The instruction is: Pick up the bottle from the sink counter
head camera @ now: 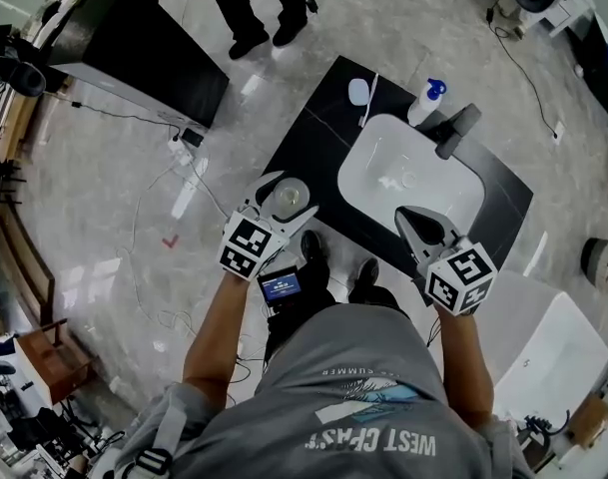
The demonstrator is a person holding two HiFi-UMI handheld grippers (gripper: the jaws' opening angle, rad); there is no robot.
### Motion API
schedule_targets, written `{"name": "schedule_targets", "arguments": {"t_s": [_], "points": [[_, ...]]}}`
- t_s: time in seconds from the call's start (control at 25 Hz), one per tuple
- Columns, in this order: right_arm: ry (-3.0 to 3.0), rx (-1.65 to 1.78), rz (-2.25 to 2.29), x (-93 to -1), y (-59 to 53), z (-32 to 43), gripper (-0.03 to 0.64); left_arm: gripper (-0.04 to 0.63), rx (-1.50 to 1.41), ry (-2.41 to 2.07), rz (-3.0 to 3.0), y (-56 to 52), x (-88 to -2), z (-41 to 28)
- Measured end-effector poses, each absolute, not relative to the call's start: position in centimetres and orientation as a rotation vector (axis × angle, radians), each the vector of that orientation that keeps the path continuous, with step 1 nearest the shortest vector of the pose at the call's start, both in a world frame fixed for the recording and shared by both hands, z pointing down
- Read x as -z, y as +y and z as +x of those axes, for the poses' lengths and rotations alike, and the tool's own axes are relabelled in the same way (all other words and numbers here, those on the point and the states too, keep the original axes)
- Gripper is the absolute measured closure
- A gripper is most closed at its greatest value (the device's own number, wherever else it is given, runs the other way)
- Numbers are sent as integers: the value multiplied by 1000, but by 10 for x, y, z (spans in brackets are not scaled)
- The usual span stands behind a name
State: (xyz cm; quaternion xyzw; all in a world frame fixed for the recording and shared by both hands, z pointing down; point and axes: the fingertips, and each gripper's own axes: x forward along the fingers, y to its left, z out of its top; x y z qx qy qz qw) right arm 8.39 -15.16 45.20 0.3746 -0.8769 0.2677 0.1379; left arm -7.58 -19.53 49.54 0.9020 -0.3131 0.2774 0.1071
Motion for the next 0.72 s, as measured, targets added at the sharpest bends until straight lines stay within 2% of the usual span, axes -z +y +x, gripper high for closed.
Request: {"name": "schedule_targets", "arguments": {"t_s": [0.72], "points": [[-2557,-732,1053,-441,-150,90,615,255,-787,-988,2632,-194,-488,-79]]}}
